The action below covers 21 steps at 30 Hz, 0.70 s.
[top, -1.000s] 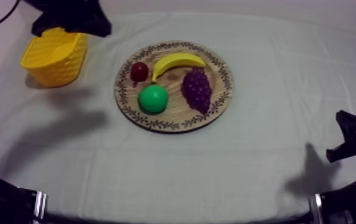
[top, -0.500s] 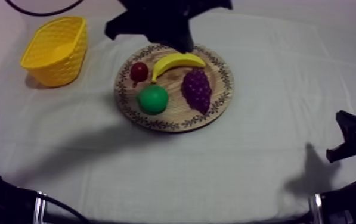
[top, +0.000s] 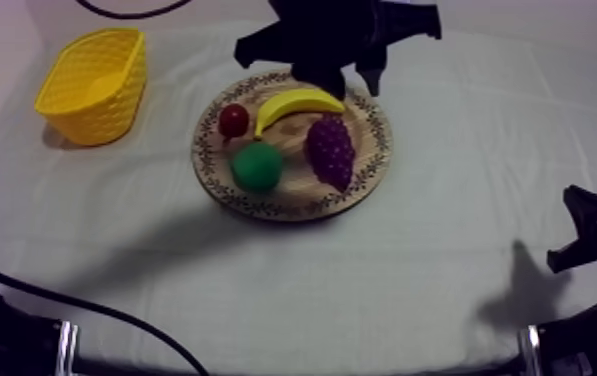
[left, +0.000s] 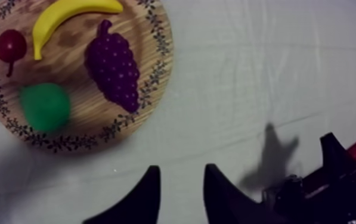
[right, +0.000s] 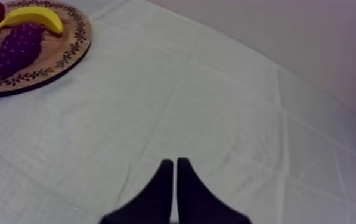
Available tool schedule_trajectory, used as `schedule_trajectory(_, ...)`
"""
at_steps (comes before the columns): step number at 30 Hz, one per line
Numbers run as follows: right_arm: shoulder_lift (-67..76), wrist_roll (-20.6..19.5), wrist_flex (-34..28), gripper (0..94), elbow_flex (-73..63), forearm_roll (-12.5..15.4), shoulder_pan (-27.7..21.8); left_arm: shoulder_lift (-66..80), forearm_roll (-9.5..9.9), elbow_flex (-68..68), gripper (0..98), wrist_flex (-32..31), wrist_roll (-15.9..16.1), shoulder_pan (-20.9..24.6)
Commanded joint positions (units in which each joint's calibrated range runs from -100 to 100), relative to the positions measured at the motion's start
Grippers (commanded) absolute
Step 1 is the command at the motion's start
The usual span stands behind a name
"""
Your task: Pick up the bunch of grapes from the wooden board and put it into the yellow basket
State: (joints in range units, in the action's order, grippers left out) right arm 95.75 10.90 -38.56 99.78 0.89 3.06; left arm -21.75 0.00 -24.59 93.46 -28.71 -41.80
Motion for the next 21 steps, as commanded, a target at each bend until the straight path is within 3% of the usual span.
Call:
schedule_trajectory(1,0.0,0.0,0.0,0.3,0.0,0.0,0.0,-0.6,0.06,0.3,52.0,0.0,0.0,0.3)
schedule_trajectory(5,0.0,0.0,0.0,0.3,0.0,0.0,0.0,-2.5,-0.04,0.6,67.8,0.0,0.2,1.1)
schedule_trajectory(9,0.0,0.0,0.0,0.3,0.0,0.0,0.0,-4.8,-0.08,-0.1,77.4,0.0,0.4,1.5)
schedule_trajectory(21,0.0,0.0,0.0,0.3,0.0,0.0,0.0,-17.2,-1.08,-4.1,84.3,0.0,1.5,4.0)
